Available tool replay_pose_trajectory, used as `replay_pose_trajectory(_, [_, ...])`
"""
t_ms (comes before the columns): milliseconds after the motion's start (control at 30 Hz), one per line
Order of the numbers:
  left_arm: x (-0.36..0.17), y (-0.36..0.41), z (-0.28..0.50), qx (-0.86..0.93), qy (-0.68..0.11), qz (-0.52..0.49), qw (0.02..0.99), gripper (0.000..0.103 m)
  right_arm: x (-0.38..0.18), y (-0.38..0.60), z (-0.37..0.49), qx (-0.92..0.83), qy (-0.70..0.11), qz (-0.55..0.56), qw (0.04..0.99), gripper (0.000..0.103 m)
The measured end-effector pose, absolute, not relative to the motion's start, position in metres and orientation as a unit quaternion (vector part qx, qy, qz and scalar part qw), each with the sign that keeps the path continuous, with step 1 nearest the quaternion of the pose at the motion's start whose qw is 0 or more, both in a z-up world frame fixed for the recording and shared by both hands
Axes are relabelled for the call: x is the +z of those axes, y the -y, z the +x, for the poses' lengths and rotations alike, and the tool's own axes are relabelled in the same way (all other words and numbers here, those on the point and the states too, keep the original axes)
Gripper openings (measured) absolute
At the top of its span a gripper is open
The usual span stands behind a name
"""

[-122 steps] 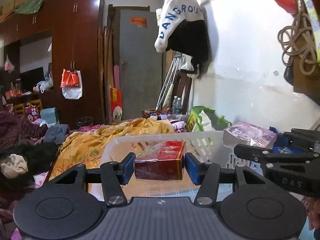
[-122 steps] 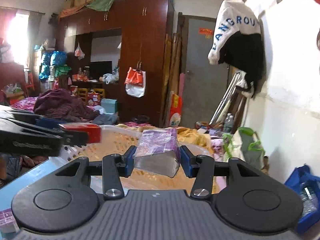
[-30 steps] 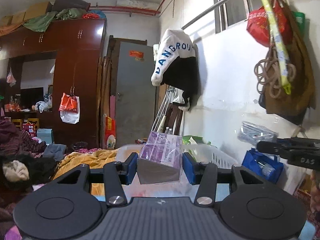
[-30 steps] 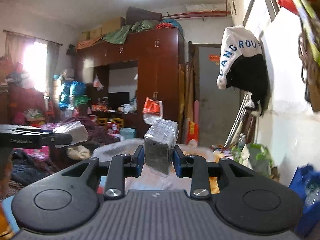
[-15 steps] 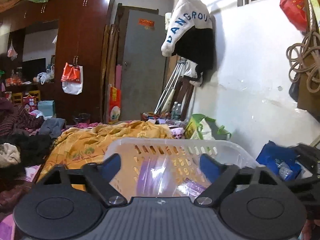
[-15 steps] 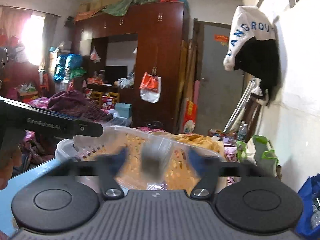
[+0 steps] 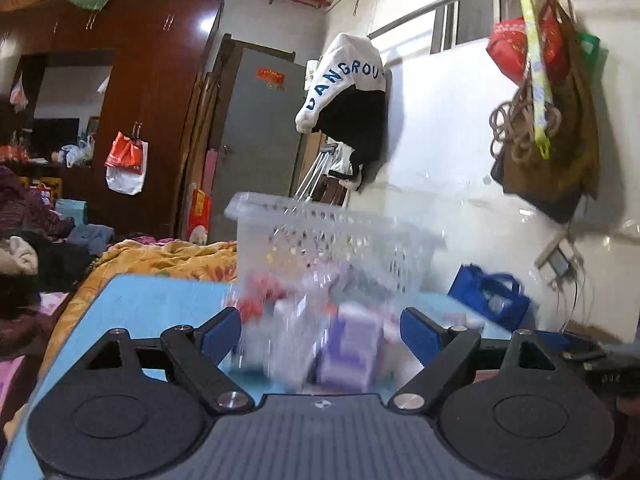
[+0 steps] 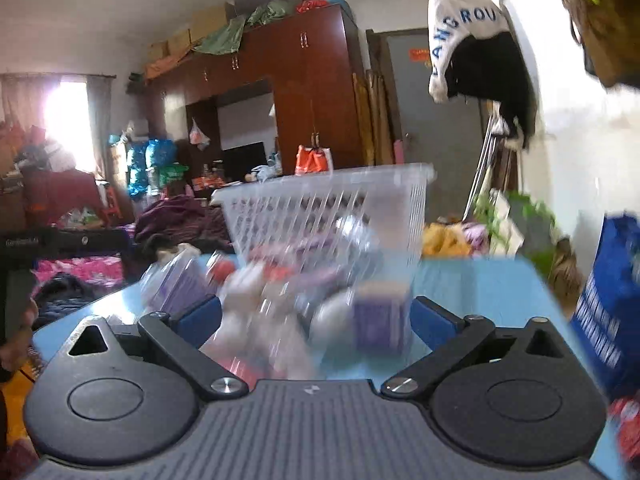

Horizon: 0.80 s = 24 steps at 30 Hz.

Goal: Organize objects
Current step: 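Grasp a dark red bagged box with the left tool while the right tool grasps a white wrapped item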

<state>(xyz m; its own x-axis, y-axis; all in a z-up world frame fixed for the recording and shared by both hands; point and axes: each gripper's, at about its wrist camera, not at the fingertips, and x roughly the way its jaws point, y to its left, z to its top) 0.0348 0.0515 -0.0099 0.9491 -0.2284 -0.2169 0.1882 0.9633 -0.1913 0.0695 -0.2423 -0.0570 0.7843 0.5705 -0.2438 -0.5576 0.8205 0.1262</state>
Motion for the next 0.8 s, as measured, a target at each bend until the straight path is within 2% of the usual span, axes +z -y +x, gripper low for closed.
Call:
replay_pose_trajectory(33, [-0.015,-0.048,0.03,-0.1,-0.121,-0.074,0.985,0.089,-0.057,0.24,0.071,0.301,-0.139,0.015,0.943,0.079])
replay_pose_trajectory(200, [-0.029,-0.038,0.028,-0.103,-0.143,-0.046,0.983,0.089,-0.056,0.229,0.079,0.314,-0.152,-0.014,0.937,0.056])
replay_pose_trajectory(567, [-0.052,-0.024,0.02,-0.109,-0.16,-0.02,0.981,0.089,-0.066,0.229,0.078,0.315,-0.158,0.001,0.936,0.052])
replay_pose_trajectory(667, [-0.056,-0.016,0.022,-0.101,-0.164,0.001,0.981,0.089,-0.067,0.225,0.076,0.311,-0.163,-0.009,0.936,0.043])
replay_pose_trajectory(700, [-0.057,-0.015,0.022,-0.098,-0.164,0.004,0.982,0.087,-0.068,0.224,0.076,0.311,-0.167,-0.014,0.936,0.038])
replay_pose_trajectory(733, [-0.058,-0.015,0.022,-0.097,-0.164,0.007,0.982,0.085,-0.068,0.223,0.075,0.311,-0.166,-0.017,0.936,0.038])
replay_pose_trajectory(800, [-0.059,-0.016,0.021,-0.098,-0.162,0.008,0.982,0.067,-0.068,0.221,0.072,0.308,-0.166,-0.023,0.936,0.036])
